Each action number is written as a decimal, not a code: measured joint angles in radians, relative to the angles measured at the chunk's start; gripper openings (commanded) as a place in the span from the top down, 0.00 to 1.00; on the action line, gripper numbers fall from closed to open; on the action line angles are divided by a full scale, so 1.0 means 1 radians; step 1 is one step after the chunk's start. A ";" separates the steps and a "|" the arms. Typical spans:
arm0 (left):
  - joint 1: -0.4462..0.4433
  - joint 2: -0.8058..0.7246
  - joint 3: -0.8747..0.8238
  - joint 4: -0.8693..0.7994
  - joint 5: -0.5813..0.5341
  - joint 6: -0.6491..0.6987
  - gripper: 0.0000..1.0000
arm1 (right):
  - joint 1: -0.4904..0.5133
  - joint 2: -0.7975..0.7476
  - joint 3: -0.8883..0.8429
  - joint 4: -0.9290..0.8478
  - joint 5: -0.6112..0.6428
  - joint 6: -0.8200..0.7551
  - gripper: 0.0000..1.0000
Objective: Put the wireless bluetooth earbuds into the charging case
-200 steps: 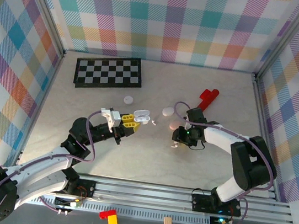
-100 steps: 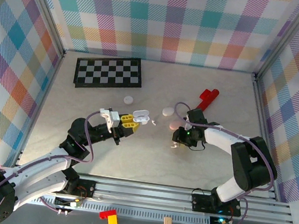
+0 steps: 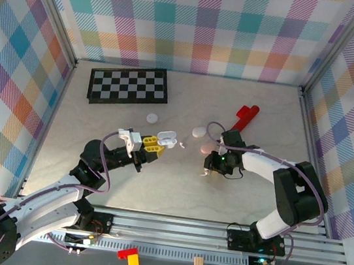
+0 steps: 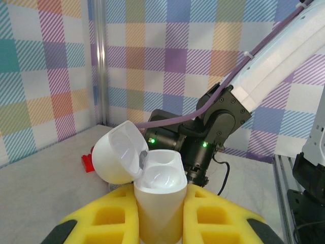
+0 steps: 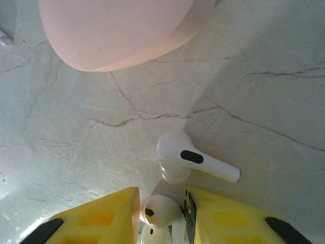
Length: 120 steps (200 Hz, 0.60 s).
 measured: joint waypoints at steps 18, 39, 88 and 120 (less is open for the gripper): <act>0.000 0.000 0.000 -0.002 0.000 0.000 0.90 | 0.000 0.000 0.000 0.000 0.002 -0.003 0.74; 0.000 0.000 0.000 -0.002 0.000 0.000 0.90 | 0.000 0.000 -0.001 -0.001 0.004 -0.004 0.77; 0.000 0.000 0.000 -0.002 0.000 -0.002 0.90 | 0.000 -0.029 -0.035 0.023 0.007 -0.003 0.78; 0.000 0.000 0.000 -0.004 0.000 -0.003 0.90 | 0.000 -0.091 -0.095 0.052 0.022 -0.003 0.79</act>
